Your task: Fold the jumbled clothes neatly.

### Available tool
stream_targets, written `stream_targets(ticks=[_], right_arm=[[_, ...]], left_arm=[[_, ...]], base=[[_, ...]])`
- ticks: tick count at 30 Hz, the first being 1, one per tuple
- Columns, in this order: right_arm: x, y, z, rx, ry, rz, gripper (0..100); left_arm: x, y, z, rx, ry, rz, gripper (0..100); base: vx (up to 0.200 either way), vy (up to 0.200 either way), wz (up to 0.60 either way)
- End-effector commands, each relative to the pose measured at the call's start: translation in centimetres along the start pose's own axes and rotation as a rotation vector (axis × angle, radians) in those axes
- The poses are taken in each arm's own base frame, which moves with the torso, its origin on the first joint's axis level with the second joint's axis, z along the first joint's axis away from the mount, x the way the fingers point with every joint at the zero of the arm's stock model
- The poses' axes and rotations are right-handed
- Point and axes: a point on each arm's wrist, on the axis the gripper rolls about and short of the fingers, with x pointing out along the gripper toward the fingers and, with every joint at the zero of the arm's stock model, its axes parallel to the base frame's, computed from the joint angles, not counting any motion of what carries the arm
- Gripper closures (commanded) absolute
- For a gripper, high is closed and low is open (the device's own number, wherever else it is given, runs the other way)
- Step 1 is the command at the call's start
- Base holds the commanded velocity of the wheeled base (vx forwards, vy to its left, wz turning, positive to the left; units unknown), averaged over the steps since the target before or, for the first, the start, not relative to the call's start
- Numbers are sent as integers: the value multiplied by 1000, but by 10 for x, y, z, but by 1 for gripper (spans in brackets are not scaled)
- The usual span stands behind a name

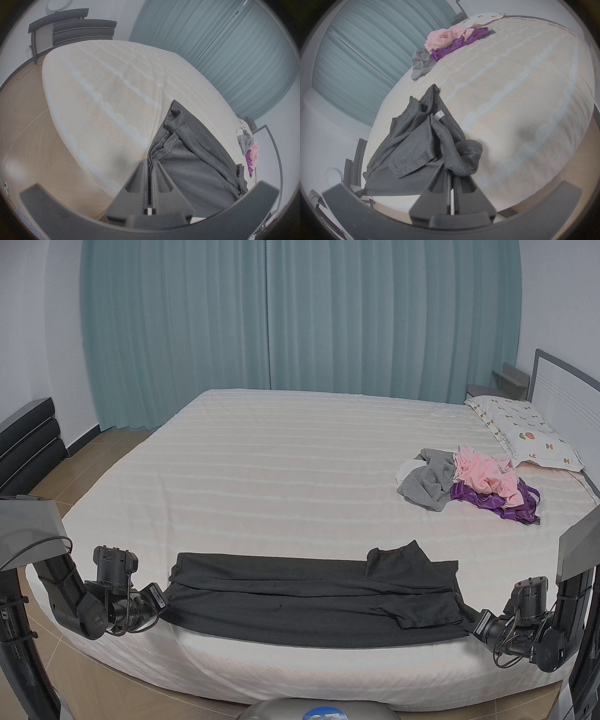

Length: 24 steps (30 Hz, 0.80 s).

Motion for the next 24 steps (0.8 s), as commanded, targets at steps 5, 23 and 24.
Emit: stream_targets(ticks=[5,23,24], right_arm=[[-3,-6,-5,-13,38,-38,100],[-27,12,19,-29,-134,83,0],[-30,13,22,-27,-151,95,0]], left_arm=[[-3,1,-1,5,6,4,100],[-22,-5,10,6,-33,-33,0],[-24,-7,12,-1,-45,-41,0]], base=[[0,0,0],[0,0,0],[0,0,0]])
